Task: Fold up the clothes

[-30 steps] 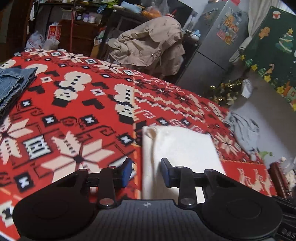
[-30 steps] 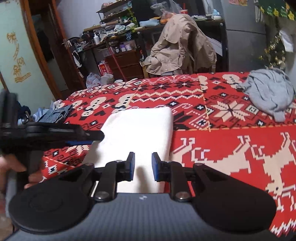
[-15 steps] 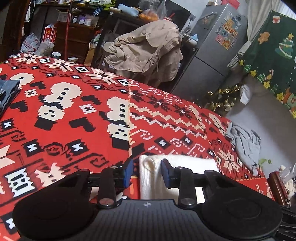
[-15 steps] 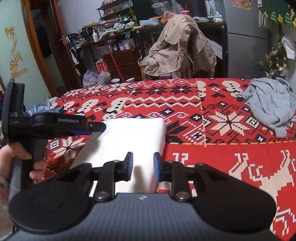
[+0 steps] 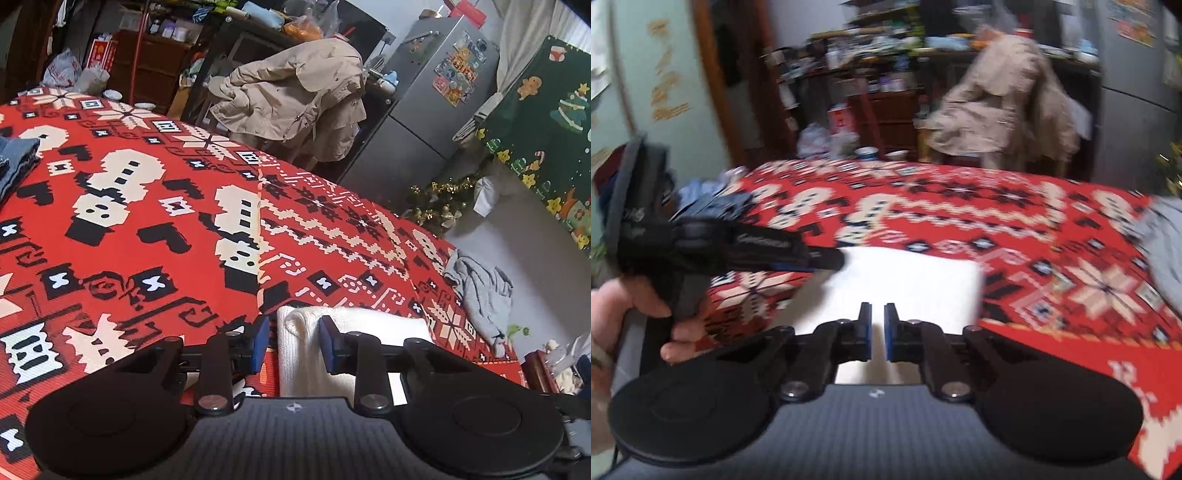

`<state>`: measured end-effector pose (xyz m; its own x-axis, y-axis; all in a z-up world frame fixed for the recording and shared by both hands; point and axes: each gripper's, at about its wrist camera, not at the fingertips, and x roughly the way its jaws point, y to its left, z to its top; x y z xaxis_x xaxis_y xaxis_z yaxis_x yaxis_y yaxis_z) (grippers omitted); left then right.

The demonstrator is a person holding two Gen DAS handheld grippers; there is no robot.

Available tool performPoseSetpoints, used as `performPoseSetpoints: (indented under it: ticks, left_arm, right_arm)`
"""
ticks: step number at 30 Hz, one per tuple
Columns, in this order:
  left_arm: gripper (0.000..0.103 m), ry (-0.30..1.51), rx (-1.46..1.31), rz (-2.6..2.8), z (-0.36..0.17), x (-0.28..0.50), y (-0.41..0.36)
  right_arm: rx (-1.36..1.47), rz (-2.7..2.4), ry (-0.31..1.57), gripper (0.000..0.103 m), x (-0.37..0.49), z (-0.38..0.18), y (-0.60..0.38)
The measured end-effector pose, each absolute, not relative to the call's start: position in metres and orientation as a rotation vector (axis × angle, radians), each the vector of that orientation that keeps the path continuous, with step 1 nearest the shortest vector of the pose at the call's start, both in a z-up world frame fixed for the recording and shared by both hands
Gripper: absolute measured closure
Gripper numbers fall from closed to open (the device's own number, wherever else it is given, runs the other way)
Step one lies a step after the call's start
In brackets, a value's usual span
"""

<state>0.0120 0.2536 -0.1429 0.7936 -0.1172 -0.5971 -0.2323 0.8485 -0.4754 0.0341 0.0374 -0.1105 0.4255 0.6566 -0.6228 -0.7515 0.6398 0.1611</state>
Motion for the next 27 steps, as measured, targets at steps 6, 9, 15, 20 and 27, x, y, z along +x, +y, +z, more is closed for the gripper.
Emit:
performPoseSetpoints:
  ticks: [6, 9, 15, 20, 27]
  left_arm:
    - [0.074, 0.653, -0.649, 0.051, -0.145, 0.007, 0.263]
    - [0.074, 0.642, -0.703, 0.044, -0.143, 0.001, 0.270]
    - [0.075, 0.623, -0.763, 0.030, -0.134, -0.028, 0.278]
    - [0.075, 0.673, -0.847, -0.028, -0.144, -0.067, 0.266]
    - [0.089, 0.720, -0.849, -0.039, -0.158, -0.104, 0.240]
  right_arm:
    - [-0.218, 0.938, 0.701, 0.096, 0.050, -0.119, 0.070]
    - [-0.239, 0.953, 0.697, 0.096, 0.060, -0.117, 0.085]
    - [-0.272, 0.968, 0.713, 0.096, 0.074, -0.116, 0.105]
    - [-0.224, 1.001, 0.725, 0.095, 0.065, -0.102, 0.090]
    - [-0.248, 1.058, 0.767, 0.095, 0.021, -0.106, 0.066]
